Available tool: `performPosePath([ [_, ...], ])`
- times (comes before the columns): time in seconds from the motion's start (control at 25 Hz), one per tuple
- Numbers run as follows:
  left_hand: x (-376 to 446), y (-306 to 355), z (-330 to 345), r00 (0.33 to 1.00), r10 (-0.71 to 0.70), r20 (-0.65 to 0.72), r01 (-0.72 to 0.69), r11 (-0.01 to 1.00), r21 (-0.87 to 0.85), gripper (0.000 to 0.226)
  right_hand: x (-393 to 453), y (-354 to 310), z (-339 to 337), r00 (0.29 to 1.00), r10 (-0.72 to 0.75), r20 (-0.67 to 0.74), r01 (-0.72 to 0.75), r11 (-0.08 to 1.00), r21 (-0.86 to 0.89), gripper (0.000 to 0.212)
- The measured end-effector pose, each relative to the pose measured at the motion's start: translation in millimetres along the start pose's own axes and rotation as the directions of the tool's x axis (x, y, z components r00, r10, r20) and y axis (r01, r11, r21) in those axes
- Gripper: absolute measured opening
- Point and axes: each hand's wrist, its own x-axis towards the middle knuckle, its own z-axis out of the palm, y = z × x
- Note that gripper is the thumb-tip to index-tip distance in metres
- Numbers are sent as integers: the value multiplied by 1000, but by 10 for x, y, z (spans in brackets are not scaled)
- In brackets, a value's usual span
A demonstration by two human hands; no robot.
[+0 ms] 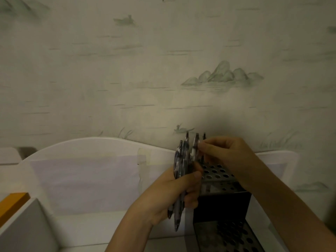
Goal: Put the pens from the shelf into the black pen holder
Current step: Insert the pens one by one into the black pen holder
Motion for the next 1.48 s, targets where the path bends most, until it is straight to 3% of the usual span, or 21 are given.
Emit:
performPosePath([
  [0.12, 11, 33, -4, 999, -32, -31, 31, 999, -30, 14, 67, -31, -109, 1000, 10, -30, -2, 968, 250, 16],
  [0.2, 7, 50, -32, 997, -50, -61, 49, 999, -19, 17, 139, -105, -260, 976, -42, -212, 108, 944, 313, 13],
  [0.28, -2, 60, -54, 994, -50, -96, 53, 998, 20, 20, 187, -184, -423, 905, -129, -406, 247, 935, 253, 8],
  [0.36, 9, 60, -79, 985, -21, -169, 38, 994, 99, 29, 209, -191, -516, 820, -278, -501, 341, 939, 37, 5],
  [0.44, 39, 64, -99, 976, 30, -216, 10, 983, 185, 30, 202, -134, -471, 782, -414, -466, 353, 910, -217, 6],
  [0.52, 69, 72, -102, 971, 35, -236, 14, 979, 203, 28, 202, -53, -384, 776, -470, -421, 341, 874, -347, 6],
  [0.72, 98, 78, -105, 975, -37, -217, 42, 999, 20, 27, 287, 127, -290, 777, -515, -363, 332, 824, -458, 6],
  [0.84, 93, 105, -102, 981, -47, -188, 27, 994, -108, 6, 307, 267, -240, 827, -472, -306, 286, 822, -492, 6],
  [0.92, 83, 105, -103, 979, -40, -201, 15, 992, -126, 8, 307, 367, -218, 866, -422, -268, 234, 816, -529, 6],
  [1.12, 77, 87, -95, 982, -13, -188, -3, 996, -86, 16, 299, 401, -324, 915, -322, -245, 161, 846, -509, 11],
  [1.32, 111, 71, -23, 990, 1, -138, 2, 1000, 17, 26, 111, 273, -231, 810, -508, -295, 324, 806, -496, 17],
  [1.48, 175, 41, 33, 996, 1, -90, 6, 997, 72, 29, -27, 102, -65, 958, -260, -122, 240, 958, -156, 28],
])
